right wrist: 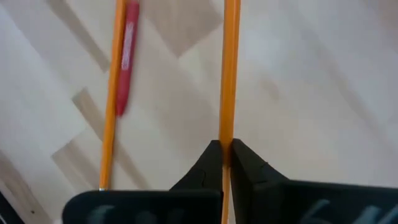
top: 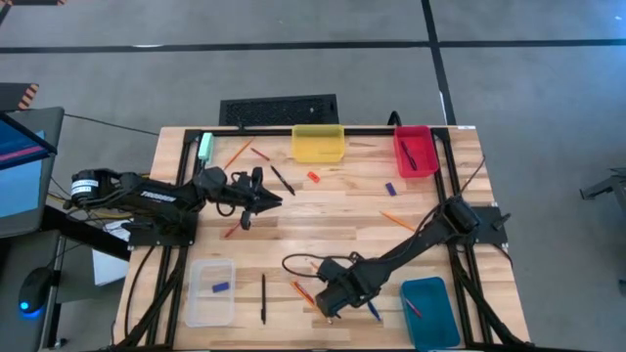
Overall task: Sort crayons/erasers/pens/pencils in bins
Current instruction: Put the orange pencil into the yellow bin
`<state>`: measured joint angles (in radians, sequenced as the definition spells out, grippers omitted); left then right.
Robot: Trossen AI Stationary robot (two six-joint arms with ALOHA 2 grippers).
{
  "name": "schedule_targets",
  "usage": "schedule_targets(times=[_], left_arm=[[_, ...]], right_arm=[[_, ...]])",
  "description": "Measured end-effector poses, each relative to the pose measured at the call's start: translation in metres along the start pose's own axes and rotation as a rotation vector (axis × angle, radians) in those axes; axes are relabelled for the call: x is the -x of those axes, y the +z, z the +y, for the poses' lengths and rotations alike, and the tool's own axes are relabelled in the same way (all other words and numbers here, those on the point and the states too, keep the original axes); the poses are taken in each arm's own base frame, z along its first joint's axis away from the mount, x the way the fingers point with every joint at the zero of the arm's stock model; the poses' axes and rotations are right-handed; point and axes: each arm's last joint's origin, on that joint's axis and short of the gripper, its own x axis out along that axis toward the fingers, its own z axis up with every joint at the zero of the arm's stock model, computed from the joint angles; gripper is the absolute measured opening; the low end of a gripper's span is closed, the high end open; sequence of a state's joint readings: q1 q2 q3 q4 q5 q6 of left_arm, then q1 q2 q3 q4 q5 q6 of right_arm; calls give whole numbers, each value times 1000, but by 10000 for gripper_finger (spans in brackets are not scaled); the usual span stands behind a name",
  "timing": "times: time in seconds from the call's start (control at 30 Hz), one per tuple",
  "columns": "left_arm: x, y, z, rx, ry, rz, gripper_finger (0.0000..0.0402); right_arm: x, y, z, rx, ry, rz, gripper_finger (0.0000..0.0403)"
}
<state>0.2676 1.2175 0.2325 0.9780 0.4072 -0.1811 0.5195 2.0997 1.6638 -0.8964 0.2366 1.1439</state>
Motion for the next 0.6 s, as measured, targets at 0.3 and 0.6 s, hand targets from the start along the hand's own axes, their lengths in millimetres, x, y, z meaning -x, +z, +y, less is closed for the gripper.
schedule_targets(times=[0.3,0.6], left_arm=[[-6,12,-1,24,-74,-25,111],[-7,14,-1,136,-81,-28,114]], right_arm=[[35,8,-13,37,-67,-229,14],[31,6,-21,-91,-29,-472,12]])
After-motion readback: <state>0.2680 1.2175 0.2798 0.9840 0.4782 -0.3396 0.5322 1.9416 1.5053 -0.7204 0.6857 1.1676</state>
